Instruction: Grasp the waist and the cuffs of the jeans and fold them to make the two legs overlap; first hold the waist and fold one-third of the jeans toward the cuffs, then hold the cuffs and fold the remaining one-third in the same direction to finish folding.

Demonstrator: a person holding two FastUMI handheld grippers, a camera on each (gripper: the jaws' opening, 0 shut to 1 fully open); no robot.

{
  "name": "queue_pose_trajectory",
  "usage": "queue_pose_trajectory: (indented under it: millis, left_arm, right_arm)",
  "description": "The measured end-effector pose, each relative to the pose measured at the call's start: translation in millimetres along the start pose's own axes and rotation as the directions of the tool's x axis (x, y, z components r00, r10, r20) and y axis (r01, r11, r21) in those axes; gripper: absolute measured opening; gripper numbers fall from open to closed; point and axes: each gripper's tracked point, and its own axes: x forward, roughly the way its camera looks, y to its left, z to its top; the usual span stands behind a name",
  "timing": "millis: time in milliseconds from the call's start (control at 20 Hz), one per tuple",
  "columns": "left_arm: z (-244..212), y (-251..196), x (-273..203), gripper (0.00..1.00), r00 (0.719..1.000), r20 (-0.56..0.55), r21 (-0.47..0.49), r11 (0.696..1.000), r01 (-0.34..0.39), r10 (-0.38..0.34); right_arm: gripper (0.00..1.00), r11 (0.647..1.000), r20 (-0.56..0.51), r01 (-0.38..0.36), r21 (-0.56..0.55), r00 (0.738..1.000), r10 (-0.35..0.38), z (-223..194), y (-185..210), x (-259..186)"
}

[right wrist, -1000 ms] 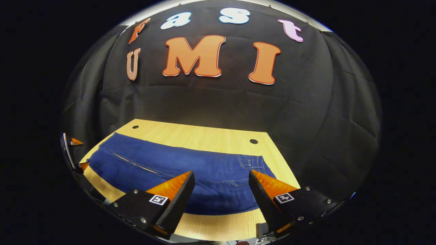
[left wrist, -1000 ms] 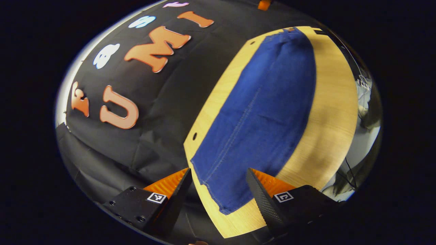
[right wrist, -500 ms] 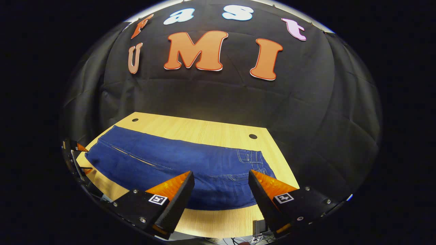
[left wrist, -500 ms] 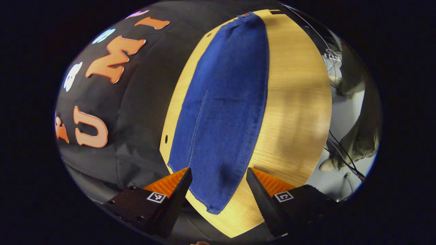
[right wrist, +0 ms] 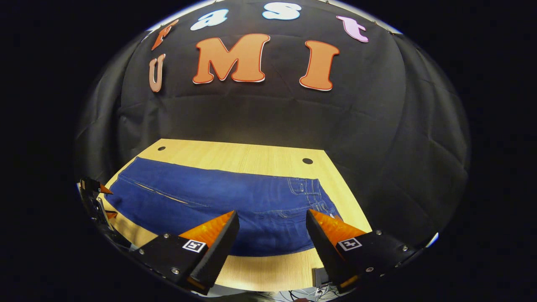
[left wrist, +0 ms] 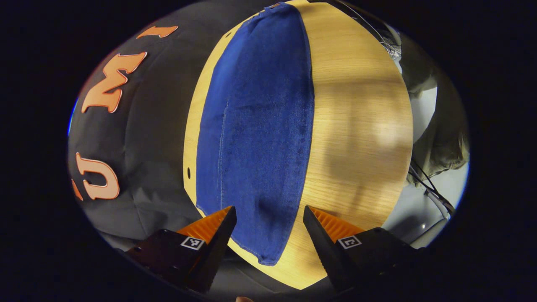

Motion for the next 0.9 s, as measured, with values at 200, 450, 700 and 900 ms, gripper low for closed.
queue_pose_trajectory:
  millis: [200, 450, 700, 900]
  left_arm:
    - [3.3, 9.0, 10.9, 0.99, 1.0, -0.013, 0.003, 1.0, 0.007, -0.007]
    - [11.1, 30.9, 31.9, 0.93, 0.999, -0.012, 0.035, 0.998, -0.046, 0.046]
    - [11.8, 40.9, 53.4, 0.77, 0.997, -0.013, 0.018, 0.997, -0.077, 0.078]
    - [16.4, 33.2, 63.9, 0.2, 0.995, -0.012, 0.056, 0.993, -0.1, 0.101]
  right_arm:
    - [0.99, 0.999, -0.007, 0.029, 0.015, 1.0, -0.029, -0.7, -10.7, 1.8]
    - [0.99, 0.999, -0.014, 0.04, 0.019, 0.999, -0.04, -1.8, -12.1, 0.7]
    - [0.99, 0.999, -0.024, 0.028, 0.031, 0.999, -0.027, -3.3, -5.2, 2.5]
    - [0.99, 1.0, -0.027, 0.023, 0.005, 0.999, -0.022, -2.9, -0.6, 6.6]
